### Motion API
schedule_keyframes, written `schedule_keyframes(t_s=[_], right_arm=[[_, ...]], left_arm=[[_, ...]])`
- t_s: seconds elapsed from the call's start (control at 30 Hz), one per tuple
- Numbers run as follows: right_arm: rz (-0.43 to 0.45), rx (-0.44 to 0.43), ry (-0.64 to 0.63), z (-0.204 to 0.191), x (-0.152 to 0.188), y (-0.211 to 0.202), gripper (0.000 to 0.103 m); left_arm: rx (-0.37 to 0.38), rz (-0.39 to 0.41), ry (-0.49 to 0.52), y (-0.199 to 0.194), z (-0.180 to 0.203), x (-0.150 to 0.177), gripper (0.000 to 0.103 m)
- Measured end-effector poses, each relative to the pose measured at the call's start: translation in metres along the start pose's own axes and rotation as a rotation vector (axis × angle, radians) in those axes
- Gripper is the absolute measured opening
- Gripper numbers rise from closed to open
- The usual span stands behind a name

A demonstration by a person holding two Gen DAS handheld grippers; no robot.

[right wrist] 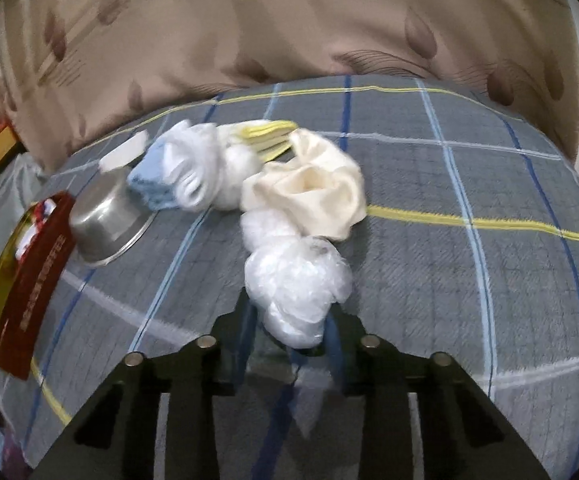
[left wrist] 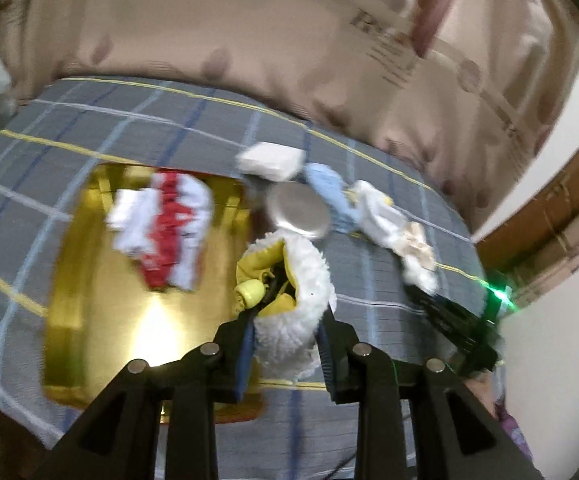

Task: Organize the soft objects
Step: 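Carry the slipper into the gold tin with the left gripper while the right gripper grasps the plastic-wrapped bundle, then carry the plastic-wrapped bundle with the right gripper into the gold tin and release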

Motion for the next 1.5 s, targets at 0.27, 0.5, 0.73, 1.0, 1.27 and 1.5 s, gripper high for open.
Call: schedule_keyframes(t_s=[0.27,0.5,0.73,1.0,1.27,1.5], right_arm=[[0.067,-0.114,-0.023,-0.042,0.051,-0.055,0.028],[0.085,-0.125,-0.057,-0.057,0.058,-0.059,0.028],[0.079,-0.121,-0.041,-0.054,0.059,-0.056,0.028],[0.071,-0.125,-0.029,-0.054,0.06,-0.052,0.028],[0.067,-0.126,-0.028,-0.055,0.06,-0.051,0.028],[0.057,-0.121,-0.041,-0.056,0.059,-0.05,0.028]], left_arm=[[-0.166,0.021,-0.04,-0.033,-0.069,0.01,0.028],[-0.263,0.001,-0.009,-0.02,-0.107,0.004,0.028],[-0.319,-0.054,0.041,0.011,-0.13,0.0,0.033],[-0.458,-0.025,0.135,0.013,-0.131,-0.008,0.052],[-0.501,0.079,0.155,-0.013,-0.118,-0.018,0.065],[-0.349,0.092,0.004,-0.034,-0.115,-0.013,0.065]])
Point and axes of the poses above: each gripper's, at about its wrist camera, not at the fingertips, and y roughly the way its jaws point, z to its right, x to its underside, the point moved 5 cm from there along y, roughly the way its jaws point, and after that the axes turned 9 degrees about x, right-handed, at the moved point
